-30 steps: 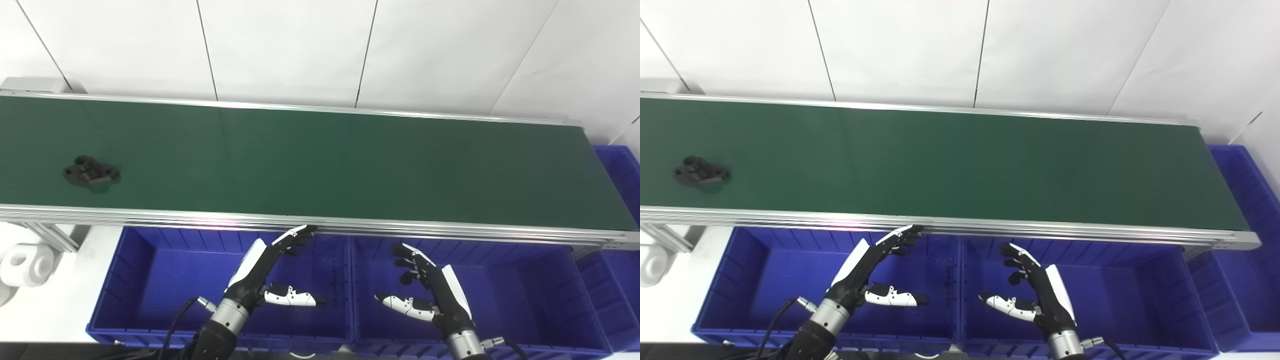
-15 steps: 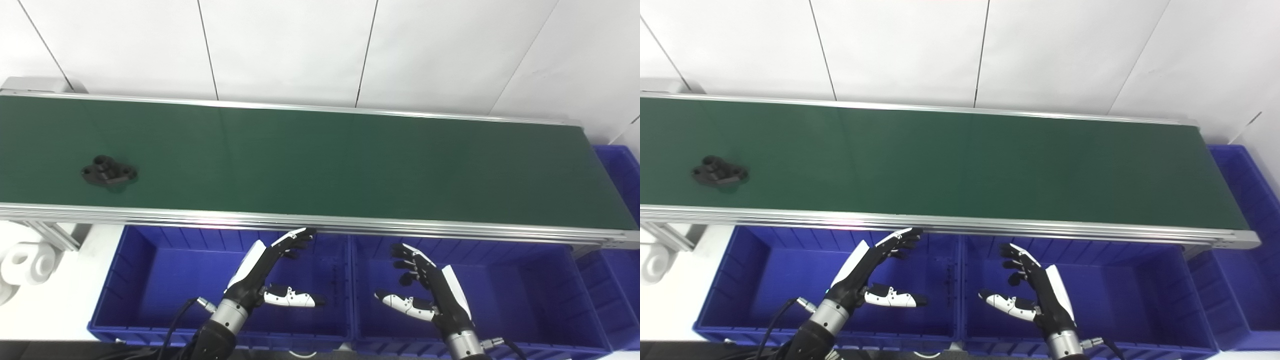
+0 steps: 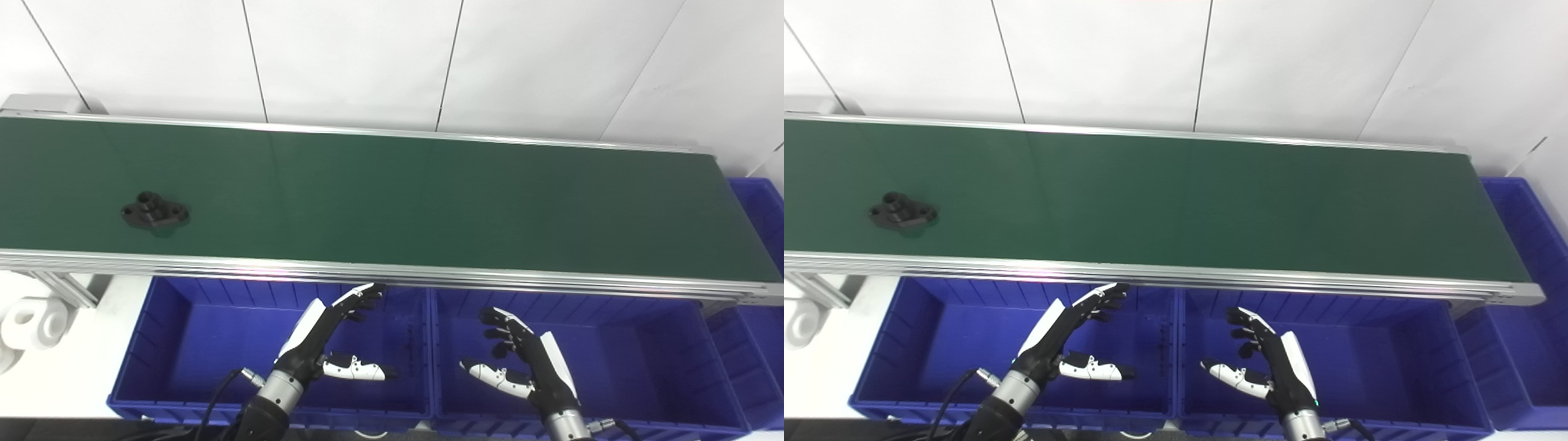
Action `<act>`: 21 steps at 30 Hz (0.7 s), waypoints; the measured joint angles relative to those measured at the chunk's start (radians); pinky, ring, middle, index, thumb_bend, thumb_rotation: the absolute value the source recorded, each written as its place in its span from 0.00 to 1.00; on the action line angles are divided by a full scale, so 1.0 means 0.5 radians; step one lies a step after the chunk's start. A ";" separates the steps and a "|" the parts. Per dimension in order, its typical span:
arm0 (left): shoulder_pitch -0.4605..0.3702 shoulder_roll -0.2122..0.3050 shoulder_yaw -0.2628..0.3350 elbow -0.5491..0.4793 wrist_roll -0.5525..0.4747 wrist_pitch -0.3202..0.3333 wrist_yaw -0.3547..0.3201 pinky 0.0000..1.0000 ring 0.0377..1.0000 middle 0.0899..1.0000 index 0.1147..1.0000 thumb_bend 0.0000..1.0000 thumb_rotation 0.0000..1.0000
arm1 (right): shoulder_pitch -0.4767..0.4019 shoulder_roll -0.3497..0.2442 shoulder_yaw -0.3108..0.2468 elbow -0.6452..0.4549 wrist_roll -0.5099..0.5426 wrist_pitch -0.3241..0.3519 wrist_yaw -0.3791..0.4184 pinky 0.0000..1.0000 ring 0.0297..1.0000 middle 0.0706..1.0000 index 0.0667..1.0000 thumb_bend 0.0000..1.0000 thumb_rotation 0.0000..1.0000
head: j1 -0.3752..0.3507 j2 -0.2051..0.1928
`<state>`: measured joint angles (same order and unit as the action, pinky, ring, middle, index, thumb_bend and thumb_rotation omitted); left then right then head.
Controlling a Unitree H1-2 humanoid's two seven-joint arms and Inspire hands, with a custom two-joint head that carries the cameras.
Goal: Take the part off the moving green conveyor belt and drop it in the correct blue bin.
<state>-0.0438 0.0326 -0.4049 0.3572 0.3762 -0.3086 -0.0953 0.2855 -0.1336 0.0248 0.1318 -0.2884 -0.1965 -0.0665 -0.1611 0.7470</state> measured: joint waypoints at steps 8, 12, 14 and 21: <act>-0.001 -0.061 -0.019 0.189 0.007 -0.094 0.071 0.75 0.81 0.84 0.84 0.72 0.32 | 0.000 -0.053 -0.007 0.063 0.088 -0.072 0.021 0.66 0.76 0.80 0.81 0.56 0.21 | 0.518 -0.190; -0.003 -0.114 -0.039 0.319 0.048 -0.184 0.136 0.74 0.80 0.83 0.83 0.72 0.29 | -0.001 -0.103 -0.024 0.143 0.004 -0.185 -0.060 0.67 0.74 0.77 0.78 0.57 0.23 | 0.641 -0.291; -0.016 -0.136 -0.050 0.373 0.053 -0.219 0.175 0.73 0.80 0.83 0.83 0.72 0.29 | -0.004 -0.110 -0.032 0.192 -0.023 -0.208 -0.099 0.66 0.73 0.76 0.78 0.58 0.22 | 0.641 -0.291; -0.062 -0.148 -0.088 0.459 0.089 -0.235 0.249 0.74 0.80 0.82 0.83 0.73 0.30 | -0.027 -0.120 -0.032 0.320 -0.002 -0.332 -0.127 0.65 0.73 0.76 0.78 0.60 0.24 | 0.638 -0.334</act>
<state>-0.0746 -0.0415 -0.4488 0.5868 0.4207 -0.4260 0.0293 0.2720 -0.1935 0.0086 0.2918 -0.2896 -0.3624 -0.1298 0.1580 0.5798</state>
